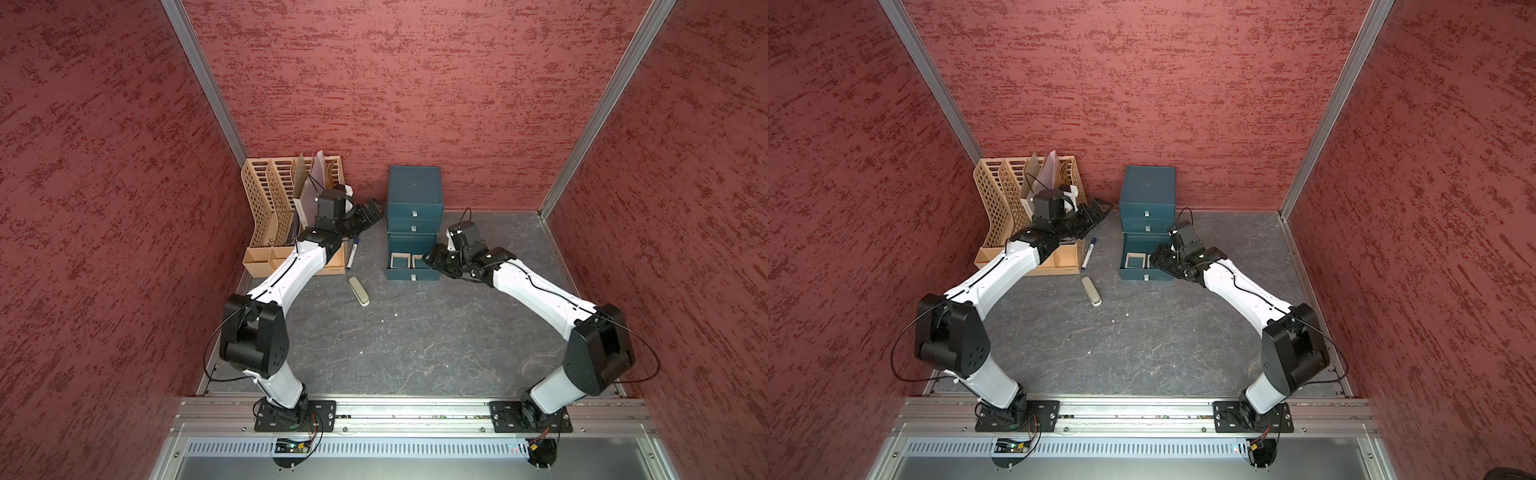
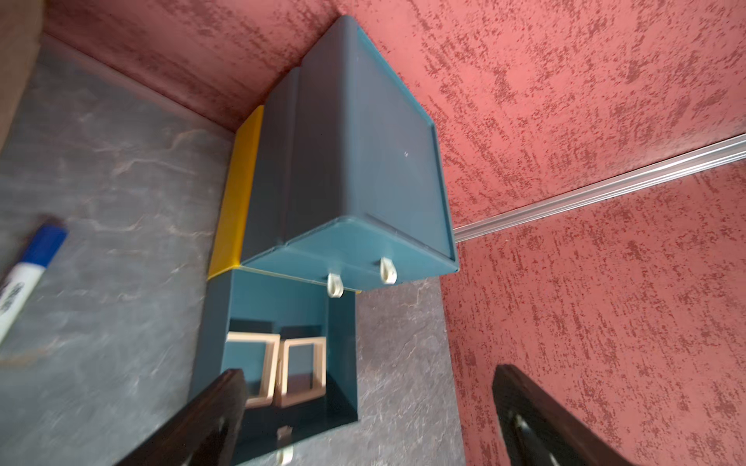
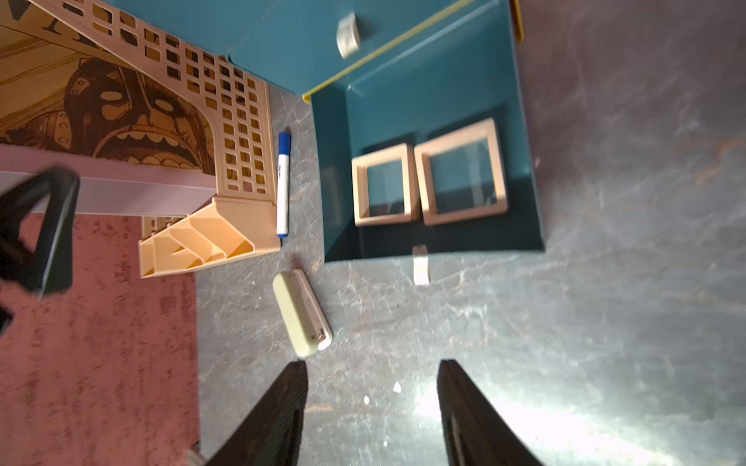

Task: Place the brooch boxes into the drawer by color
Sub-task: Close the drawer in the storage box.

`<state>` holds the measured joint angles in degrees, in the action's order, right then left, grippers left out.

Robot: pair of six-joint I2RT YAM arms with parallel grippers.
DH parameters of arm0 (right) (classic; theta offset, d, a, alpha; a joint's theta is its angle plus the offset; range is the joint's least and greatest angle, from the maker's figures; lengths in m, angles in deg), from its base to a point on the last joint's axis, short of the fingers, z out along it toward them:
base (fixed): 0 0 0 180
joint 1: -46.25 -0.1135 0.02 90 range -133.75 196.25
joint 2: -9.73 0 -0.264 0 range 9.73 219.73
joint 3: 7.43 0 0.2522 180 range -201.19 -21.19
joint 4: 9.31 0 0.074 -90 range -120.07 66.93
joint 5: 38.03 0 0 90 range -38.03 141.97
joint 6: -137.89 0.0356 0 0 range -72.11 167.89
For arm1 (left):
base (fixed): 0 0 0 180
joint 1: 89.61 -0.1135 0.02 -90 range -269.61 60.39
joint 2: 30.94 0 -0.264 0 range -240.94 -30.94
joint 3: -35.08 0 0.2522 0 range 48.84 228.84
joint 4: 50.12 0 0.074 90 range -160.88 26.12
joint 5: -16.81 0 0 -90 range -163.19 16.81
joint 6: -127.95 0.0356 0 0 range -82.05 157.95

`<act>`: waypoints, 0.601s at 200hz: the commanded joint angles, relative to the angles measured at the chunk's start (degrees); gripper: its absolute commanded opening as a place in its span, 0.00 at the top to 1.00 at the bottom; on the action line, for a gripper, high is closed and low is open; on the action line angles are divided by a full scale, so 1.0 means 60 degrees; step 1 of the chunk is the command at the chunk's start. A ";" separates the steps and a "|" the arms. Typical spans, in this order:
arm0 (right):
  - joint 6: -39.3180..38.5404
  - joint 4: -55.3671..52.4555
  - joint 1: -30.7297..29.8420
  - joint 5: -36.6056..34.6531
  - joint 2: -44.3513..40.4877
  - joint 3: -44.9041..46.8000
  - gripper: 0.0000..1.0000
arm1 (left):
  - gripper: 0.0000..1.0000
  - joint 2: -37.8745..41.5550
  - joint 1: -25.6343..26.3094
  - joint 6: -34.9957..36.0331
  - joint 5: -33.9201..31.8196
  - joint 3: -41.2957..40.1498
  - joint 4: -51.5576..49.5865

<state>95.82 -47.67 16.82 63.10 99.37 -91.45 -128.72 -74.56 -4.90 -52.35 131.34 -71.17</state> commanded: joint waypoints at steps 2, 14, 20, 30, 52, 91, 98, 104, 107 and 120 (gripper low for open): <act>0.0909 0.1400 -0.0045 0.0650 -0.0614 0.0762 0.43 | 0.00 -0.0765 -0.0125 0.0446 0.0412 0.0856 0.0133; 0.1180 0.1809 -0.0049 0.0828 -0.0791 0.1248 0.44 | 0.00 -0.1238 -0.0227 0.0479 0.0628 0.1330 0.0088; 0.1371 0.2076 -0.0056 0.0927 -0.0875 0.1547 0.44 | 0.00 -0.1448 -0.0273 0.0498 0.0706 0.1539 0.0077; 0.1683 0.2564 -0.0058 0.1071 -0.0987 0.1996 0.45 | 0.00 -0.1807 -0.0345 0.0553 0.0820 0.1864 0.0017; 0.2450 0.3741 -0.0062 0.1415 -0.1273 0.2892 0.46 | 0.01 -0.2515 -0.0413 0.0735 0.1059 0.2612 -0.0215; 0.2667 0.4068 -0.0263 0.1352 -0.1491 0.3509 0.48 | 0.01 -0.3305 -0.0376 0.0969 0.1149 0.3278 -0.0311; 0.2720 0.4122 -0.0291 0.1352 -0.1535 0.3647 0.48 | 0.01 -0.3416 -0.0383 0.0931 0.1170 0.3355 -0.0294; 0.2820 0.4224 -0.0299 0.1352 -0.1566 0.3778 0.49 | 0.01 -0.3519 -0.0368 0.0921 0.1182 0.3458 -0.0319; 0.2862 0.4286 -0.0308 0.1352 -0.1580 0.3845 0.50 | 0.01 -0.3567 -0.0369 0.0917 0.1184 0.3516 -0.0335; 0.3080 0.4621 -0.0349 0.1381 -0.1596 0.4144 0.51 | 0.01 -0.3758 -0.0338 0.0909 0.1176 0.3709 -0.0363</act>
<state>111.27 -25.64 15.53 70.45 91.16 -69.09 -149.50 -76.96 -0.66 -46.23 150.99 -72.96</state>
